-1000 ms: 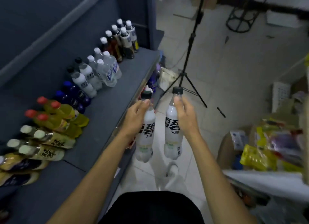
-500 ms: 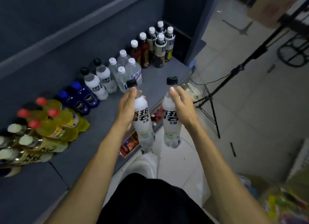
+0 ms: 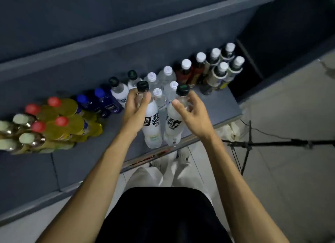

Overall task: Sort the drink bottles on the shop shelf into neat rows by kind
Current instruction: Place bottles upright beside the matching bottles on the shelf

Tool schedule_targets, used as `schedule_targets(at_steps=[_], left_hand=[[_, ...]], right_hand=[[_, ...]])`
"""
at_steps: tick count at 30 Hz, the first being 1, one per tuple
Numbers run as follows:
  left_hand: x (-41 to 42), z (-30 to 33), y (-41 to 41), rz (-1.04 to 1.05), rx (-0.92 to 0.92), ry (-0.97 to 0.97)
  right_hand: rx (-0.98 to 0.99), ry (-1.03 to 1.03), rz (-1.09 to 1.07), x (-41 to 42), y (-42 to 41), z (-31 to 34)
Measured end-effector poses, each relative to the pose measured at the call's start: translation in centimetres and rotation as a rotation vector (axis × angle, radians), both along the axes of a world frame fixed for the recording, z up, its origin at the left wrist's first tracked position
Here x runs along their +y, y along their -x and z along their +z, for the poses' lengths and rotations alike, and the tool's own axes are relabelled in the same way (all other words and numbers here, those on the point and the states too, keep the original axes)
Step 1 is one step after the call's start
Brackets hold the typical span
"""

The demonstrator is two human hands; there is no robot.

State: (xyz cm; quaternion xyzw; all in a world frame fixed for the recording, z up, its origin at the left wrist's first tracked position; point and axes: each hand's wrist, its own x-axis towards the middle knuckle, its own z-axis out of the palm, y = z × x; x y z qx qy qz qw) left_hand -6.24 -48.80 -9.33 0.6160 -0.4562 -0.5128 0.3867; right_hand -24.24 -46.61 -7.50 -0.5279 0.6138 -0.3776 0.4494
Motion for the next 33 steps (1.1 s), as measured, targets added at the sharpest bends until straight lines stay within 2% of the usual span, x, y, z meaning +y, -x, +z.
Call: schedule_targets(at_steps=[3,7,11,14,17,26,33], left_hand=[[-0.3,0.5,-1.6,0.071,-0.058,0.025],[0.3,0.9,-3.9,0.202,-0.225,0.092],[0.7,1.1,-5.6,0.257,-0.293,0.128],[0.1,0.3,-6.0,0.267,-0.257,0.171],[-0.6,-1.6,-6.0,0.216,-0.227,0.151],[-3.3,-5.5,-8.1,0.044,-0.422,0.107],[-3.4,-4.8,-8.0,0.051,-0.336,0.090]], right_hand=[[-0.055,-0.016,0.088,-2.2,-1.2,-0.8],[-0.137,-0.019,0.266,-4.3,-3.3,-1.3],[-0.025,0.036,0.472,-5.8,-6.4,-0.4],[0.096,0.105,0.483,-6.9,-8.0,-0.5],[0.216,0.062,0.455,-8.2,-8.0,-1.7],[0.554,0.067,0.527,-11.0,-9.2,-4.2],[0.622,0.140,0.492,-11.2,-9.7,-3.3]])
